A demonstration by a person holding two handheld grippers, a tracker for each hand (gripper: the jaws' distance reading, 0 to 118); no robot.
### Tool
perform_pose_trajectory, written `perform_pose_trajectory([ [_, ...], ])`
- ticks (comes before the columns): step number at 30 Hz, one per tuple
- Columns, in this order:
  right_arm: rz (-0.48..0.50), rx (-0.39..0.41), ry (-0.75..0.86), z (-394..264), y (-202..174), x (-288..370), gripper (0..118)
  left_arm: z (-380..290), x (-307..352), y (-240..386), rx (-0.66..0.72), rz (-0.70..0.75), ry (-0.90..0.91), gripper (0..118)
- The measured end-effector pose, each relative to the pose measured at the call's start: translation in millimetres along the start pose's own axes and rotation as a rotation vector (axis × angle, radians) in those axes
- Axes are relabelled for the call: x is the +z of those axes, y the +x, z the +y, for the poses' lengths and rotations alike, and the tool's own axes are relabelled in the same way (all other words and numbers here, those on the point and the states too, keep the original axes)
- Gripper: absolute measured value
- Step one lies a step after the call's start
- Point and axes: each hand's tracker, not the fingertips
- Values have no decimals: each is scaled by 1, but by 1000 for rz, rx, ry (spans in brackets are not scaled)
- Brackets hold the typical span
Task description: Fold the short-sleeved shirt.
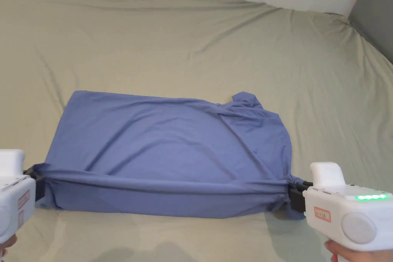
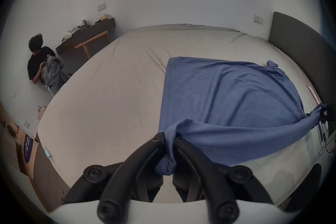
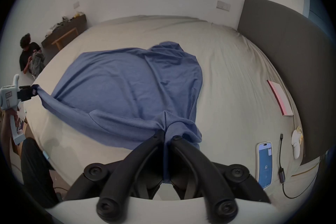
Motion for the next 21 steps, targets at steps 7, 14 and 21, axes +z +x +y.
perform_pose_trajectory([
  [7,-55,11,-141,33,-3,-80,6,17,-70,11,-37,13,-96,5],
  [14,-68,-28,-215,45,4,-125,9,22,-115,23,-107,26,-182,5],
  [21,-217,6,-83,73,23,-122,102,46,-111,17,-102,47,-186,88],
])
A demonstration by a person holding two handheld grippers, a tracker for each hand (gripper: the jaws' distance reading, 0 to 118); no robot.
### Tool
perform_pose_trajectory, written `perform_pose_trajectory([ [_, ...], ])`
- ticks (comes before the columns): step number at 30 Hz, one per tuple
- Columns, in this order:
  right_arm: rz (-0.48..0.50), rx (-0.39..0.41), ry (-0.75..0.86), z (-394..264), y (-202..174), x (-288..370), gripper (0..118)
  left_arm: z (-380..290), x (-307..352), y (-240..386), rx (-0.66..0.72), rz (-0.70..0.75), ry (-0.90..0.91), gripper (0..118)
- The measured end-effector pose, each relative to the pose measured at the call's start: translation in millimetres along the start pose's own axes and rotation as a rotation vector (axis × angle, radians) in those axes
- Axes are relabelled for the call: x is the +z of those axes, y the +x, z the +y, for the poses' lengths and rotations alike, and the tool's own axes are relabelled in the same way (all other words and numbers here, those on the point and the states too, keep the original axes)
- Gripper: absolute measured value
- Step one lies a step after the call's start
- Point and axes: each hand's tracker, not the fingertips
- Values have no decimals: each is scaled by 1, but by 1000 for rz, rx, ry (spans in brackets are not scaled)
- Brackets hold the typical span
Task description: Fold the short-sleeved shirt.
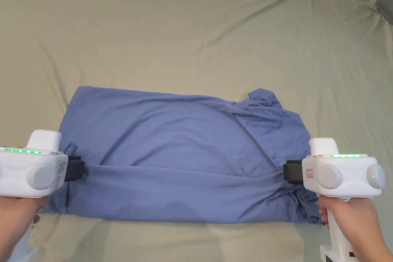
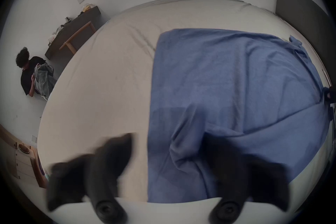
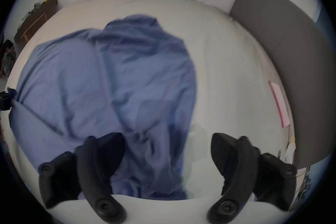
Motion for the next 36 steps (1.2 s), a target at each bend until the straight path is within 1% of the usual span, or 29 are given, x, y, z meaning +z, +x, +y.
perform_pose_trajectory([
  [1,-1,-14,27,6,5,10,103,5,10,-3,28,-14,47,117],
  [2,-1,-33,60,13,8,23,103,9,24,-4,53,-32,153,116],
  [3,17,-47,121,18,12,39,103,14,39,-3,66,-30,190,113],
  [4,28,-52,180,23,9,60,103,19,54,-2,74,-32,231,113],
  [7,17,-20,356,35,-1,124,103,33,112,-7,107,-44,439,113],
  [9,17,-2,498,39,-17,173,103,36,153,-1,113,-46,565,113],
  [12,14,30,645,36,-43,234,103,36,208,2,101,-46,707,110],
  [13,20,40,685,34,-51,251,102,34,221,6,97,-44,738,103],
  [14,25,54,732,29,-61,267,99,31,237,9,81,-42,776,93],
  [15,19,62,763,26,-70,280,93,28,248,14,67,-27,808,78],
  [16,11,77,788,23,-77,287,76,25,257,20,54,-7,833,52],
  [17,15,93,813,19,-84,295,55,22,264,26,35,10,852,33],
  [19,14,99,841,12,-98,306,2,20,270,33,-1,25,879,5],
  [20,0,88,855,10,-103,304,1,16,273,38,-3,36,904,0],
  [21,-5,94,860,7,-107,306,1,14,275,42,-2,38,915,0],
  [23,8,149,829,6,-113,308,1,13,283,47,-5,24,909,0],
  [25,6,144,837,3,-113,305,1,12,287,48,-4,-5,910,0],
  [27,-4,156,834,1,-113,305,1,11,292,50,-16,-20,909,0],
  [30,-14,152,833,-1,-107,301,1,10,291,52,-49,-18,890,0],
  [33,-13,143,815,-3,-101,295,1,8,270,49,-67,-21,844,0],
  [36,2,135,782,-6,-94,287,1,6,225,45,-120,-66,687,0],
])
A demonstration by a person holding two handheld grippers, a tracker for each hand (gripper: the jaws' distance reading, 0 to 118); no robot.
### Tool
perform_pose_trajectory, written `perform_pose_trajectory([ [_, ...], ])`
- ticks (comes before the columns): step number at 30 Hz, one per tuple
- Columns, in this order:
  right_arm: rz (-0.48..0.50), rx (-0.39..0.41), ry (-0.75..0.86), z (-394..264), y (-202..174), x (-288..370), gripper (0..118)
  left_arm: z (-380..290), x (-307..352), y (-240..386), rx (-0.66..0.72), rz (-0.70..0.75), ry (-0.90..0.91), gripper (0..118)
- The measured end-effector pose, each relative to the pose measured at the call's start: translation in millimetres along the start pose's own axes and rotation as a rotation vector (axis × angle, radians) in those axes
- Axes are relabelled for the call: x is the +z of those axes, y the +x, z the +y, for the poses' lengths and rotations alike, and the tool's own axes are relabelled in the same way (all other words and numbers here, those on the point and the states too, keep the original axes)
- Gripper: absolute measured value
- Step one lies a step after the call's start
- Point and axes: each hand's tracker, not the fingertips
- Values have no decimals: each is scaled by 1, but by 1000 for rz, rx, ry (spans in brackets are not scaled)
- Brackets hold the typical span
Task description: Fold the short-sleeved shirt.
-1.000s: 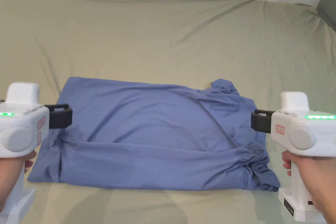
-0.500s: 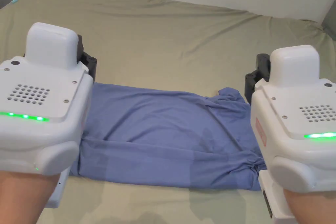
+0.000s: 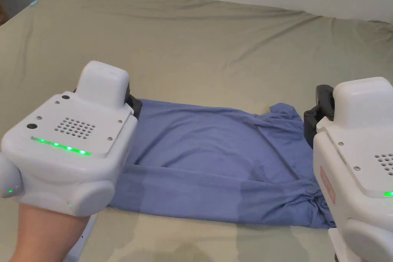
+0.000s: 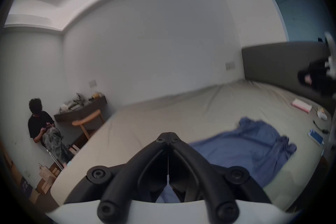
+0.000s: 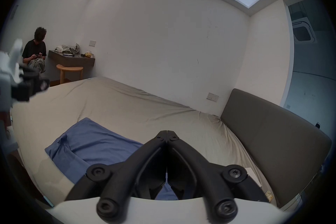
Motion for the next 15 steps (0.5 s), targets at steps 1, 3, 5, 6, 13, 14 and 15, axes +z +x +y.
perform_pose_trajectory([
  [1,0,0,-12,-4,2,-1,1,-19,-16,-3,-4,9,-81,0],
  [3,-9,6,-34,-13,7,-3,1,-55,-40,-9,18,6,-235,0],
  [5,-15,3,-64,-22,13,-2,1,-98,-62,-18,102,11,-417,20],
  [6,-18,-5,-82,-27,17,-4,1,-121,-73,-24,165,-9,-499,37],
  [13,-52,7,-200,-60,38,-9,1,-204,-118,-50,314,145,-652,114],
  [14,-53,4,-212,-63,41,-10,1,-205,-121,-52,325,132,-657,114],
  [15,-57,2,-224,-66,44,-11,1,-208,-126,-53,327,132,-662,111],
])
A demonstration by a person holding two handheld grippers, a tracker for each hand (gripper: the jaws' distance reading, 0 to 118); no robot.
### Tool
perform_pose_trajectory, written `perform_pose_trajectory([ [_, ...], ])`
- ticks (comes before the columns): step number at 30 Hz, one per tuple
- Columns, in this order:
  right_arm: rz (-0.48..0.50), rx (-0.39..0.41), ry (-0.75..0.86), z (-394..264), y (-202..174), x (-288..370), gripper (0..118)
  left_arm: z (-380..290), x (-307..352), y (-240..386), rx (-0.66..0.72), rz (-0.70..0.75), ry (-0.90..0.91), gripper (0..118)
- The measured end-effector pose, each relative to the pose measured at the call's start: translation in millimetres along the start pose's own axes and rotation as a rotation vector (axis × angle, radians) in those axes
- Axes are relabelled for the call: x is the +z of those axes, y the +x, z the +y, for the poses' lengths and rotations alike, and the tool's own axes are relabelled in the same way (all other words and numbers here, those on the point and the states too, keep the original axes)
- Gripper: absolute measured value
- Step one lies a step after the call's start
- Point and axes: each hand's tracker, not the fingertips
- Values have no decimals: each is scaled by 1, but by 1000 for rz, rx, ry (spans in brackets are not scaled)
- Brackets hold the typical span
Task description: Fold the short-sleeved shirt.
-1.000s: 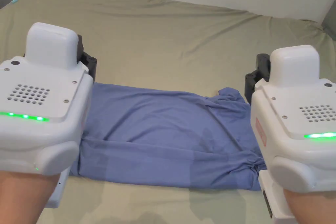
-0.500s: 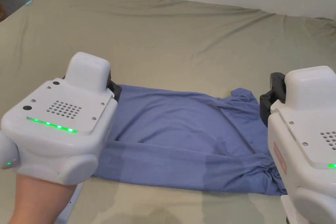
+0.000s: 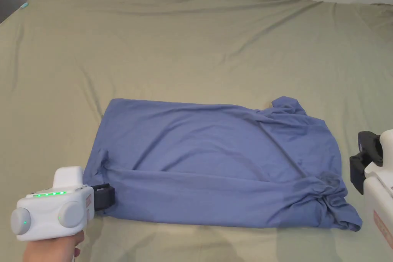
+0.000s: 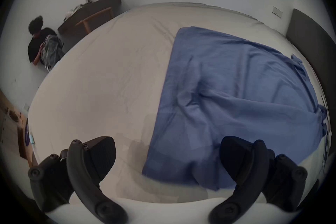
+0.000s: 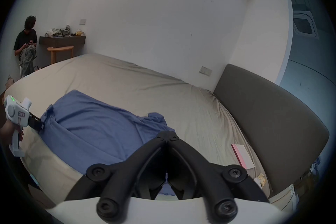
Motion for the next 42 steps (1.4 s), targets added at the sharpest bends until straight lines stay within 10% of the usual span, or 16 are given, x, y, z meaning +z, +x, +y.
perform_pose_trajectory([
  [3,-19,14,-27,-4,2,-1,1,-2,-10,5,-6,-31,-33,99],
  [9,-38,61,-66,-7,5,-13,1,2,15,22,-111,-101,16,29],
  [10,-40,55,-83,-9,7,-19,1,2,17,25,-120,-43,39,1],
  [12,-27,21,-164,-14,15,-35,2,1,15,24,-109,-44,37,1],
  [14,5,-48,-263,-29,25,-58,36,0,23,21,-91,-48,50,1],
  [16,79,-127,-390,-51,33,-85,112,-2,33,18,-97,-51,61,1],
  [17,106,-167,-472,-70,38,-103,118,-2,38,17,-107,-51,75,1],
  [27,149,-289,-769,-160,31,-193,108,7,57,23,-175,-32,124,1],
  [29,172,-300,-750,-155,23,-186,84,6,57,23,-186,-26,125,1],
  [31,223,-331,-731,-146,23,-182,25,7,59,24,-192,-25,128,1],
  [32,264,-361,-719,-142,22,-181,14,8,61,24,-194,-24,129,1],
  [35,230,-218,-721,-133,9,-177,14,10,66,24,-204,-24,138,1],
  [42,290,-341,-633,-101,42,-122,14,19,104,8,-220,-30,181,1],
])
